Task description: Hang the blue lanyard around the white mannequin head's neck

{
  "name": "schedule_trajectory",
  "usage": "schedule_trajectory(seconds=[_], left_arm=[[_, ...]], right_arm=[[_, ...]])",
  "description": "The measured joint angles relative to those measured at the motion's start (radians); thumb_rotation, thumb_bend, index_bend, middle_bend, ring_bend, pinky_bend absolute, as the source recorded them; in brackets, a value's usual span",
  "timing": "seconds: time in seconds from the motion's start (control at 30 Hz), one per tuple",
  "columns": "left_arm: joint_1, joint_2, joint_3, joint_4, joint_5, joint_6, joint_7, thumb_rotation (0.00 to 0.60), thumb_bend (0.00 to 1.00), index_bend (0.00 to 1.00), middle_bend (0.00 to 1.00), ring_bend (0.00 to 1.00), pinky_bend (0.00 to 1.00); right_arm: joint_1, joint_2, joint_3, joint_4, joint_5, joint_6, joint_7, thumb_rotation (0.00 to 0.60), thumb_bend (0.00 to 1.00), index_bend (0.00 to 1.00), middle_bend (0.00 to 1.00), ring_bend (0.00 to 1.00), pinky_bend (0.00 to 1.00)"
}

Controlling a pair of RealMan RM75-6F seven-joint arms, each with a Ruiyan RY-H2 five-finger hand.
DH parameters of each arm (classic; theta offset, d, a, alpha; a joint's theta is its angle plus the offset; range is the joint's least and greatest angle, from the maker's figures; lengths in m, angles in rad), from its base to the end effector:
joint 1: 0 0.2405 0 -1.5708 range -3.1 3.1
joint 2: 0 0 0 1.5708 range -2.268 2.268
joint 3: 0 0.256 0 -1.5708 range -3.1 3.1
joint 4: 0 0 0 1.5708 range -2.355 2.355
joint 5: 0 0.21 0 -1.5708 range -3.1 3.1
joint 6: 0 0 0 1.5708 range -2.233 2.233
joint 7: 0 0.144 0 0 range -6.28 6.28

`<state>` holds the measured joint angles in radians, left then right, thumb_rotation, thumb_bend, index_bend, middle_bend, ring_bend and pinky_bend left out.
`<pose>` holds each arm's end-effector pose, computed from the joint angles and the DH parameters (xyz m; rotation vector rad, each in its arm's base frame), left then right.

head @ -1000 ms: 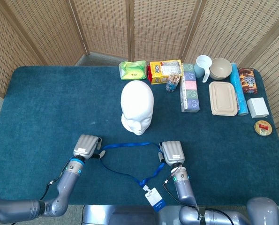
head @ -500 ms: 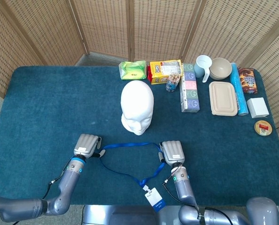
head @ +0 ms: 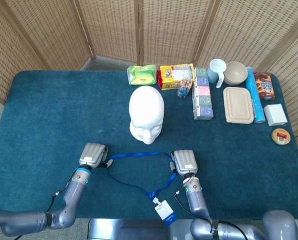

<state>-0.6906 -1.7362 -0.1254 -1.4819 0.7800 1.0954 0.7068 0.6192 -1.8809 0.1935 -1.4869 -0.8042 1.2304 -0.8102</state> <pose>-0.1719 0.3012 -0.0705 -1.7770 -1.0507 -0.6146 -0.1484 -0.2825 -0.0879 1.6587 -1.0782 0.6607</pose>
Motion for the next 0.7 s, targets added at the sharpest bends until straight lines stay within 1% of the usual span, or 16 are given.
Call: schedule_trajectory(seconds=[0.17, 0.33, 0.7], left_arm=[[-0.002, -0.003, -0.002, 0.003, 0.002, 0.001, -0.001, 0.417, 0.35, 0.71, 1.00, 1.00, 1.00], [-0.003, -0.005, -0.003, -0.001, 0.007, 0.006, -0.001, 0.420, 0.37, 0.72, 1.00, 1.00, 1.00], [-0.002, -0.006, -0.004, 0.003, -0.002, 0.004, -0.001, 0.417, 0.38, 0.77, 1.00, 1.00, 1.00]], right_arm=[[-0.002, 0.000, 0.000, 0.001, -0.001, 0.002, 0.004, 0.536, 0.52, 0.60, 0.94, 1.00, 1.00], [-0.003, 0.003, 0.000, -0.003, -0.004, 0.008, 0.002, 0.537, 0.52, 0.60, 0.94, 1.00, 1.00], [-0.007, 0.005, 0.000, -0.005, 0.002, 0.014, 0.000, 0.536, 0.52, 0.60, 0.94, 1.00, 1.00]])
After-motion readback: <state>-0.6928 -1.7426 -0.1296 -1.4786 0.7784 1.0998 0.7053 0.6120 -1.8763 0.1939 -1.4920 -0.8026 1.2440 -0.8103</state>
